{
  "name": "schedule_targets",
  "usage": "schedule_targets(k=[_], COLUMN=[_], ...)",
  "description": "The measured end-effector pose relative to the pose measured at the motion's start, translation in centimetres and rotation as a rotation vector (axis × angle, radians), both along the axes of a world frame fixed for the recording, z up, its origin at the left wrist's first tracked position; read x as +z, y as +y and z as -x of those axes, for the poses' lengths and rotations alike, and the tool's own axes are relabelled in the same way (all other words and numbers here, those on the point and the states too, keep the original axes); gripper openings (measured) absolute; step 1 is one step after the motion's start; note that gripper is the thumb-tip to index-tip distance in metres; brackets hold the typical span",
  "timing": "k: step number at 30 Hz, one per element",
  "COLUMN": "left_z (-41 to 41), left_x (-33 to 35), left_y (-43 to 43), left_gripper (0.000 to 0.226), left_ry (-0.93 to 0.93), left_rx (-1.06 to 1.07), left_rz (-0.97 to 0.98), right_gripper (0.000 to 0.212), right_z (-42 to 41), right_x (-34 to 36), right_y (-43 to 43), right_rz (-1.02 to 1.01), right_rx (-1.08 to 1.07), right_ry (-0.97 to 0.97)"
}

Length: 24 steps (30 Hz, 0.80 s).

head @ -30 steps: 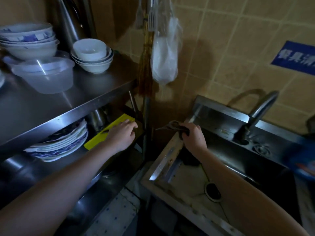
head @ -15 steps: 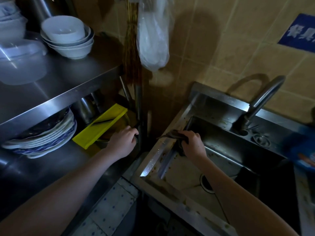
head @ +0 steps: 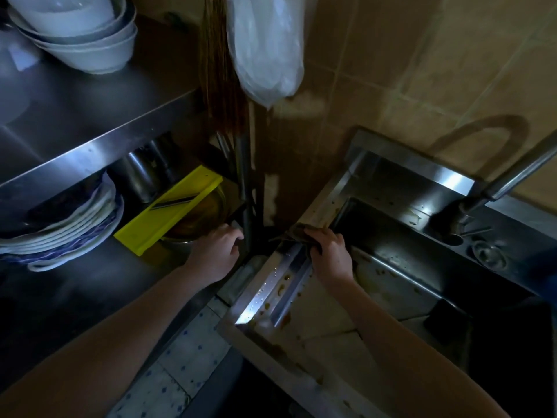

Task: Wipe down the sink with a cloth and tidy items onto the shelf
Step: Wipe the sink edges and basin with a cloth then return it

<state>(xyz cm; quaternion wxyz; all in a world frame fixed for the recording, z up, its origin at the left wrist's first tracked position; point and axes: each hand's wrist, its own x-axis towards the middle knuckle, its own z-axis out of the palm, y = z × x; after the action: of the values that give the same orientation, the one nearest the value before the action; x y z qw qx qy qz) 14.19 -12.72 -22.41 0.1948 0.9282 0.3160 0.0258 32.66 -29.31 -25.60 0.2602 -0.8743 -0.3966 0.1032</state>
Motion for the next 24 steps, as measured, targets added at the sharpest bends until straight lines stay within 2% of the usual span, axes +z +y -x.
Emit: schedule_targets(k=[12,24], left_z=[-4.5,-10.3], left_x=[-1.3,-2.5], left_y=[1.2,3.0], left_gripper=[0.027,0.029], left_ry=[-0.03,-0.012], left_rx=[0.001,-0.034], left_rz=[-0.015,0.027], right_gripper=[0.044,0.046], right_z=[-4.7,-10.2], right_x=[-2.3,-5.4], right_y=[2.4,5.4], right_rz=[0.039,0.031], right_rx=[0.004,0.004], right_ry=[-0.058,0.006])
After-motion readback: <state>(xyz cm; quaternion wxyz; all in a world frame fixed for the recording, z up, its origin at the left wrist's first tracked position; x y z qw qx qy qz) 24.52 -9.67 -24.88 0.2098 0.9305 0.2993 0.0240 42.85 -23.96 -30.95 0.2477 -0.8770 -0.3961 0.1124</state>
